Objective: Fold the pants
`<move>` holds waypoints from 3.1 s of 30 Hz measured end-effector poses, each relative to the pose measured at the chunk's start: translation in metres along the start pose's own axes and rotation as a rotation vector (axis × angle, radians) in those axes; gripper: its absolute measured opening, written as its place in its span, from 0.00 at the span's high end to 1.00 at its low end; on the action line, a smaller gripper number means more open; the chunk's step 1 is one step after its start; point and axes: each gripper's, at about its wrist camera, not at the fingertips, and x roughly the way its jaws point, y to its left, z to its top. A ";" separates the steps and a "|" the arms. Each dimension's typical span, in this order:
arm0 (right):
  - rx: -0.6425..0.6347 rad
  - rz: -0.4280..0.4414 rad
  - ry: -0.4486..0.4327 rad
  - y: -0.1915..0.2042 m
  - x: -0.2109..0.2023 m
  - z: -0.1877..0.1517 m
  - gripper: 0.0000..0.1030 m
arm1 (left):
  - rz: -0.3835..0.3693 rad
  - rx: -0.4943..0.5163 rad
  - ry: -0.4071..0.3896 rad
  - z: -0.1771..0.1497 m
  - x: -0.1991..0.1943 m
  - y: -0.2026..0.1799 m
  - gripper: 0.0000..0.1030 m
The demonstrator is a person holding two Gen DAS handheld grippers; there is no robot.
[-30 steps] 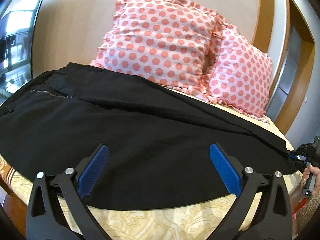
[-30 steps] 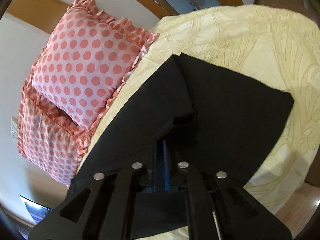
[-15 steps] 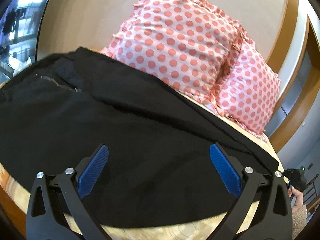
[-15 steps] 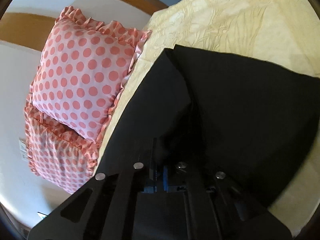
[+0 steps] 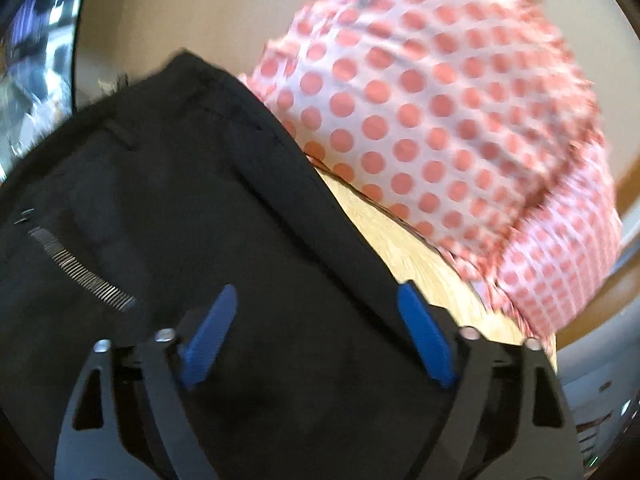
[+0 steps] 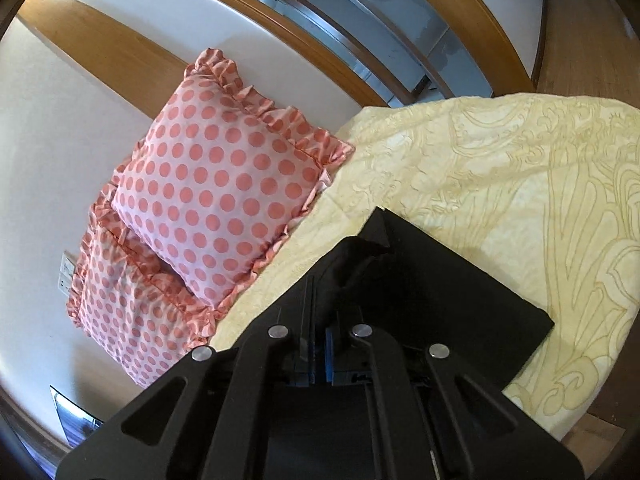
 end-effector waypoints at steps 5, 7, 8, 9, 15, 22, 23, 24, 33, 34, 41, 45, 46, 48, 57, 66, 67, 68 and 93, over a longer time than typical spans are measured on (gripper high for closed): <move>-0.017 -0.001 0.011 0.003 0.002 -0.002 0.97 | 0.176 -0.017 0.062 0.043 0.068 -0.018 0.28; -0.035 -0.007 0.011 0.006 0.002 -0.003 0.97 | 0.256 -0.041 0.109 0.054 0.093 -0.015 0.52; -0.043 -0.008 0.012 0.006 0.002 -0.003 0.97 | 0.267 -0.053 0.128 0.057 0.097 -0.012 0.77; -0.045 -0.006 0.014 0.007 0.002 -0.003 0.97 | 0.270 -0.076 0.136 0.057 0.097 -0.006 0.85; -0.063 0.011 -0.006 0.012 0.004 0.004 0.97 | 0.076 -0.067 -0.113 0.015 -0.034 0.023 0.92; -0.027 -0.027 -0.019 -0.006 -0.002 0.003 0.97 | 0.068 -0.129 -0.172 -0.135 -0.141 0.102 0.91; -0.015 -0.034 -0.011 -0.009 -0.001 0.002 0.97 | 0.081 -0.147 -0.155 -0.151 -0.140 0.111 0.91; -0.004 -0.041 -0.003 -0.012 0.000 0.000 0.97 | 0.093 -0.166 -0.136 -0.165 -0.138 0.117 0.91; 0.035 -0.031 -0.015 -0.016 -0.018 0.004 0.97 | 0.088 -0.177 -0.166 -0.179 -0.145 0.121 0.79; 0.025 -0.053 -0.018 -0.015 -0.020 0.005 0.97 | 0.088 -0.174 -0.163 -0.179 -0.145 0.120 0.76; 0.091 -0.105 0.011 -0.031 -0.029 -0.001 0.97 | 0.084 -0.169 -0.158 -0.179 -0.144 0.123 0.74; 0.132 -0.124 0.029 -0.043 -0.027 -0.007 0.97 | 0.103 -0.138 -0.180 -0.187 -0.145 0.120 0.81; 0.134 -0.125 0.027 -0.044 -0.027 -0.008 0.97 | 0.107 -0.125 -0.184 -0.189 -0.145 0.118 0.85; 0.128 -0.123 0.024 -0.042 -0.028 -0.008 0.97 | 0.106 -0.110 -0.195 -0.194 -0.146 0.117 0.89; 0.118 -0.166 0.026 -0.043 -0.026 -0.009 0.97 | 0.075 -0.107 -0.207 -0.204 -0.150 0.124 0.92; 0.083 -0.190 0.009 -0.038 -0.030 -0.012 0.97 | 0.081 -0.044 -0.208 -0.200 -0.153 0.119 0.90; 0.081 -0.194 0.011 -0.038 -0.031 -0.012 0.97 | 0.076 -0.052 -0.201 -0.200 -0.152 0.121 0.90; 0.082 -0.195 0.014 -0.039 -0.031 -0.012 0.97 | 0.072 -0.053 -0.196 -0.200 -0.151 0.123 0.90; -0.633 0.113 0.220 0.185 0.022 -0.088 0.59 | 0.167 0.174 -0.378 -0.184 -0.186 0.096 0.28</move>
